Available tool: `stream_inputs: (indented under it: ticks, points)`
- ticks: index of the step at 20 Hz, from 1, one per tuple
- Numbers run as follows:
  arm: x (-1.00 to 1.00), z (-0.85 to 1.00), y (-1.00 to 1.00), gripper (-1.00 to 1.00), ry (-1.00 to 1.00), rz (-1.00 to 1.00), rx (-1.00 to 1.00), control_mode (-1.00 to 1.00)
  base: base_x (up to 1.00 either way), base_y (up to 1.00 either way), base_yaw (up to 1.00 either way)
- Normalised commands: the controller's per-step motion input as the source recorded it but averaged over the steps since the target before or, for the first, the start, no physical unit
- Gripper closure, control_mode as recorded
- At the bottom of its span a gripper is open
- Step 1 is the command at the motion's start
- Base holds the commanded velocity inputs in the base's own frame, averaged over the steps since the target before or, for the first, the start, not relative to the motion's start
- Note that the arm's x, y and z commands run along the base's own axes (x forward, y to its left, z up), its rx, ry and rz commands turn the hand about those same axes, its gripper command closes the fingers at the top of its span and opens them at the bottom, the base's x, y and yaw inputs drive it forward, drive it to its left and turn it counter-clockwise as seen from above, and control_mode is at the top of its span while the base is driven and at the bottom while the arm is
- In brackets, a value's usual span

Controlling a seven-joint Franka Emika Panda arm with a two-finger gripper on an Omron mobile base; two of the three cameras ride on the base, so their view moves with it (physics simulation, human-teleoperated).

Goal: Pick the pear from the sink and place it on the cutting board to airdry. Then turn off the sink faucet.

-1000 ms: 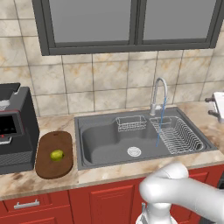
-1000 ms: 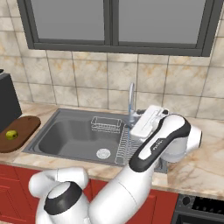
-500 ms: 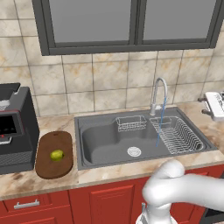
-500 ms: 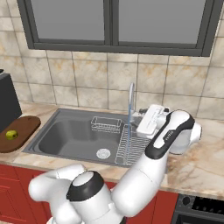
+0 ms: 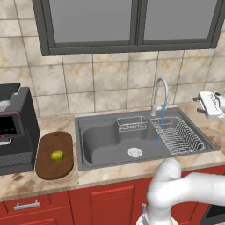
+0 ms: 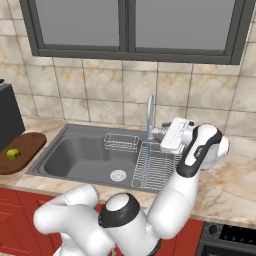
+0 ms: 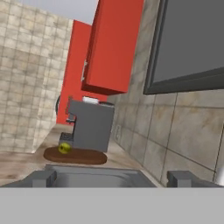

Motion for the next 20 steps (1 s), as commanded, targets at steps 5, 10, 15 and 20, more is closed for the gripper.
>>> stream_inputs:
  ticks: [5, 10, 15, 20]
  points:
    - [0.41, -0.14, -0.03, -1.0, 0.0, 0.0, 0.0, -1.0, 0.0, 0.0, 0.0]
    - [0.3, -0.15, -0.07, -1.0, 0.0, 0.0, 0.0, -1.0, 0.0, 0.0, 0.0]
    - [0.24, -0.23, -0.03, -1.0, 0.0, 0.0, 0.0, -1.0, 0.0, 0.0, 0.0]
    - [0.2, -0.25, 0.0, -1.0, 0.0, 0.0, 0.0, -1.0, 0.0, 0.0, 0.0]
